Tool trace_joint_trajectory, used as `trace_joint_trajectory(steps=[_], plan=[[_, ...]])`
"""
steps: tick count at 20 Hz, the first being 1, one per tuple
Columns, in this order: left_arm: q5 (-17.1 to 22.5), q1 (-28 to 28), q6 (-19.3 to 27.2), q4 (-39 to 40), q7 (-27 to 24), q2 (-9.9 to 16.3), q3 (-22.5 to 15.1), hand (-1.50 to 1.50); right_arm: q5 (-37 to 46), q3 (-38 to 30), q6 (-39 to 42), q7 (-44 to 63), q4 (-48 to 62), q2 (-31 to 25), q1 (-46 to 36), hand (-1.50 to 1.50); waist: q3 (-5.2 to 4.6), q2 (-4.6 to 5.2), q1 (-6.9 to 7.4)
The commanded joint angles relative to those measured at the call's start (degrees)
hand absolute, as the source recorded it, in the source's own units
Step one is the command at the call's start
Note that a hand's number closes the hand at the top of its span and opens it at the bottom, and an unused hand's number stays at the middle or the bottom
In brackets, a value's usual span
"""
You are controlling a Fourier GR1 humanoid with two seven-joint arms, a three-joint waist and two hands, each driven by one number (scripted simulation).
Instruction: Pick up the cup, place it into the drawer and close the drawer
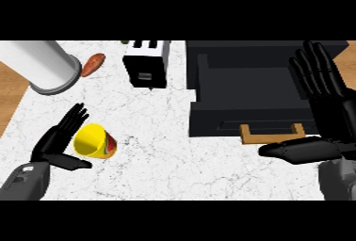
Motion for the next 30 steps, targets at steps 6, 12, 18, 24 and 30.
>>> trace_joint_trajectory(steps=[6,12,18,24,30], plan=[[-3.0,-2.7,1.1,10.3,-13.5,-3.2,-0.7,-1.50,-3.6,-3.8,2.6,0.5,1.9,-3.0,-2.4,-1.50,-0.13,0.39,-0.68],[-3.9,-4.0,0.1,12.6,-16.4,-1.4,-1.1,-1.50,-2.4,-1.1,2.2,-0.7,-1.2,-0.6,2.5,-1.50,-0.17,0.44,-1.48],[-4.7,-4.9,-1.1,14.1,-18.3,-1.9,-1.8,-1.50,-1.1,-1.4,0.9,0.3,0.5,-0.8,-0.8,-1.50,-0.21,0.59,-1.20],[-5.6,-5.4,0.7,14.3,-18.9,-6.9,-3.1,-1.50,-1.7,-1.2,1.4,0.1,0.8,-0.7,-1.2,-1.50,-0.14,0.42,-0.82],[-4.5,-5.7,-8.0,13.5,-19.0,-6.9,-3.5,1.50,-0.9,-0.8,0.5,1.7,0.2,-0.5,-1.4,-1.50,-0.30,0.62,-1.35]])
